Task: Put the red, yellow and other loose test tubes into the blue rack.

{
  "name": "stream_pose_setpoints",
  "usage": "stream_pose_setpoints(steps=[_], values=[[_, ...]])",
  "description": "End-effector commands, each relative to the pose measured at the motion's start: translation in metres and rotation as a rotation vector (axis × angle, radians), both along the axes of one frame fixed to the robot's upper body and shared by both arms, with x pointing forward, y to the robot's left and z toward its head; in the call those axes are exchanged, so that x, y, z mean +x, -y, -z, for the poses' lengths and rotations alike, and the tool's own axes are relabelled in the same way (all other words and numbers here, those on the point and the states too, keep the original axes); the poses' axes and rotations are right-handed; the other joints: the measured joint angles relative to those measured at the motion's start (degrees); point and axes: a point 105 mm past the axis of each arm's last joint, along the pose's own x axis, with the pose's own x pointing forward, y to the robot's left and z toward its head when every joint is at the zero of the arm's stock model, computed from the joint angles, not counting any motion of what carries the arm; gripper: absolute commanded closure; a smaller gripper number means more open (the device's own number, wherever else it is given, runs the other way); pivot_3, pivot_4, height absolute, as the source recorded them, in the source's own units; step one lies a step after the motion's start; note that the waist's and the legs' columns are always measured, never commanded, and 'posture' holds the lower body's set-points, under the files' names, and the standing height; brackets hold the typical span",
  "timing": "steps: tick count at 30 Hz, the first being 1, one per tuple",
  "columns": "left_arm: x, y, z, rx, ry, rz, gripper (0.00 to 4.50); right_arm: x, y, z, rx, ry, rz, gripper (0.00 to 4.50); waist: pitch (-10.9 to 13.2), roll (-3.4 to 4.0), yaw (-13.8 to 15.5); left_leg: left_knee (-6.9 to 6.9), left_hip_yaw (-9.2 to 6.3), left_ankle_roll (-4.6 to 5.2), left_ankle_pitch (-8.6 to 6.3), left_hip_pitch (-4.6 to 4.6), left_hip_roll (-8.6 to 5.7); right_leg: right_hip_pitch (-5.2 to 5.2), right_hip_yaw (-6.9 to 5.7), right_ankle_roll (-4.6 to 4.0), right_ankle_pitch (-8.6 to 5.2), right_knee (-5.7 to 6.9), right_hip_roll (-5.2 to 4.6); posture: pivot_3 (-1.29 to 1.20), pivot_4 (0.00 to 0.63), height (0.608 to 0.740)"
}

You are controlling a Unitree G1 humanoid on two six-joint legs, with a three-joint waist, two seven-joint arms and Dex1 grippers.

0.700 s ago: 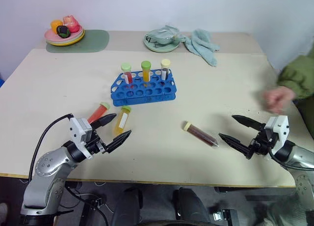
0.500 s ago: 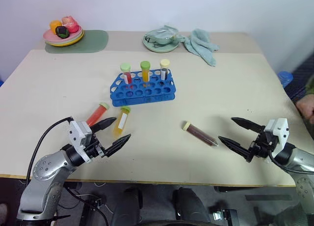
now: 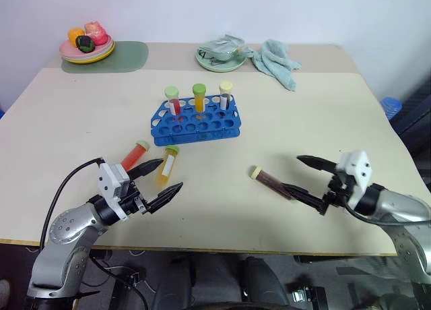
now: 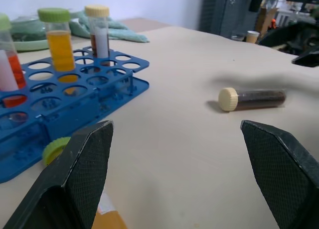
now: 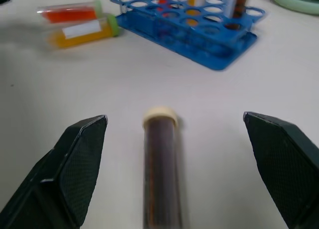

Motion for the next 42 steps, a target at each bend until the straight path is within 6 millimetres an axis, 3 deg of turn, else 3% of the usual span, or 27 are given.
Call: stream_pose_setpoints(steps=[1,7,12,17,23,34,37,42], values=[[0.001,0.009,-0.004,-0.007,0.022,0.029,0.33,0.006,-0.014,-0.007,-0.117,-0.059,0.025,0.00,0.00,0.00,0.08,0.00,-0.01,0.00,0.00,-0.02,0.00,-0.01,0.00,0.00,0.00,0.00,0.00,0.00,0.150,0.740],[0.006,0.014,-0.002,-0.007,0.025,0.044,0.33,0.011,-0.006,0.022,-0.273,-0.375,0.136,0.00,0.01,-0.05,0.31,0.02,-0.01,0.00,0.00,-0.11,-0.02,-0.07,-0.02,-0.01,0.00,-0.04,-0.05,0.00,0.150,0.740],[0.008,0.017,-0.002,-0.013,0.029,0.051,0.33,0.013,0.000,0.037,-0.356,-0.469,0.180,0.00,0.01,-0.04,0.14,0.02,0.02,0.02,-0.01,-0.13,-0.02,-0.14,-0.01,-0.01,0.00,-0.03,-0.04,0.00,0.150,0.740],[0.007,0.024,-0.001,-0.016,0.030,0.060,0.33,0.031,-0.001,0.040,-0.380,-0.525,0.208,0.00,0.00,-0.04,-0.16,0.01,0.01,0.02,-0.01,-0.14,-0.01,-0.18,-0.01,-0.01,0.01,0.00,0.00,0.00,0.150,0.740],[0.002,0.027,-0.001,-0.010,0.027,0.061,0.33,0.044,-0.013,0.030,-0.397,-0.548,0.189,0.00,0.00,-0.04,-0.15,0.02,0.01,0.02,-0.01,-0.14,0.00,-0.19,-0.01,-0.01,0.01,0.02,0.00,0.00,0.150,0.740],[-0.005,0.025,0.004,0.009,0.019,0.034,0.33,0.035,-0.023,0.033,-0.473,-0.570,0.151,0.00,0.00,-0.04,0.01,0.00,0.02,0.03,-0.02,-0.16,0.00,-0.22,-0.01,-0.01,0.01,0.00,-0.02,0.00,0.150,0.740],[-0.006,0.025,0.005,0.010,0.016,0.032,0.28,0.035,-0.023,0.036,-0.485,-0.561,0.155,0.78,0.00,-0.04,-0.01,0.00,0.02,0.03,-0.02,-0.17,0.00,-0.23,-0.01,-0.01,0.01,0.00,-0.02,0.00,0.150,0.740],[-0.004,0.024,0.006,0.013,0.016,0.029,0.28,0.035,-0.027,0.037,-0.485,-0.550,0.147,3.21,0.00,-0.04,-0.04,0.00,0.02,0.03,-0.02,-0.17,0.00,-0.23,-0.01,-0.01,0.01,0.00,-0.02,0.00,0.150,0.740]])
